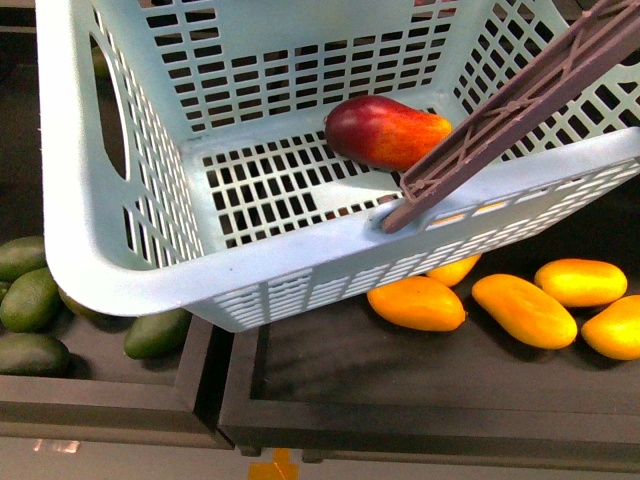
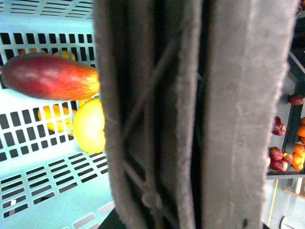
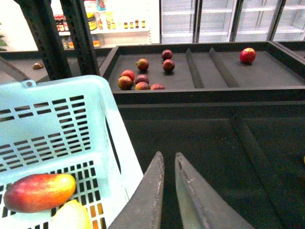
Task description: Pick lemon and mango into basket
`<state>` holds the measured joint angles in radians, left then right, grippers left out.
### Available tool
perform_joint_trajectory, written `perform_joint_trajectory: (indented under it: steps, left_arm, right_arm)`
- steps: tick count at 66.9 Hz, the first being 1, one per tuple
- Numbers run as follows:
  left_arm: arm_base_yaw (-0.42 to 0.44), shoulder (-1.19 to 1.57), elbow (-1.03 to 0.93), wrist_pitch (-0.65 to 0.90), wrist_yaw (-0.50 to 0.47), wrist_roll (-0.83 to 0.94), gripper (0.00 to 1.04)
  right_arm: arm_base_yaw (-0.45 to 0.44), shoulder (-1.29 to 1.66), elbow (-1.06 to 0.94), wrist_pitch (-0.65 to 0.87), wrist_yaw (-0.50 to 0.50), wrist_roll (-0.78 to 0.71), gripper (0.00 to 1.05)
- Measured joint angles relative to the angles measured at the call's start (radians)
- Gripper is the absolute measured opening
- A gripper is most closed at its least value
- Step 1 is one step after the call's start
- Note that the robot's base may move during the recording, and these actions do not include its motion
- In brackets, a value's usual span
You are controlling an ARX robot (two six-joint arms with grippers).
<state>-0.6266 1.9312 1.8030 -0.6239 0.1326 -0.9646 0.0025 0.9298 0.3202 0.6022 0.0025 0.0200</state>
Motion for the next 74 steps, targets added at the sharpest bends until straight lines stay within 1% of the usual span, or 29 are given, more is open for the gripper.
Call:
perform_joint_trajectory:
  steps: [2,19,32,62,66,74]
  left_arm:
    - [-0.001,0.0,0.0,0.0,-0.002,0.002,0.15]
    - [0.0,0.0,0.0,0.0,-0.004,0.003,0.15]
    - [0.0,0.0,0.0,0.0,0.005,0.002,0.15]
    - [0.0,0.0,0.0,0.0,-0.001,0.003,0.15]
    - [0.0,0.0,0.0,0.0,-0.001,0.003,0.15]
    - [0.0,0.0,0.0,0.0,-0.001,0.003,0.15]
  right_arm:
    - [0.0,-0.026,-0.029,0.005,0.0,-0.005,0.02]
    - [-0.001,-0.139,-0.142,0.003,0.0,-0.013,0.02]
    - [-0.001,-0.252,-0.212,-0.042,0.0,-0.013,0.02]
    - [-0.001,-0.459,-0.281,-0.178,0.0,-0.014,0.02]
    - [-0.001,-0.471,-0.303,-0.156,0.0,-0.014,0.02]
    - [-0.001,-0.51,-0.303,-0.187,0.0,-0.014,0.02]
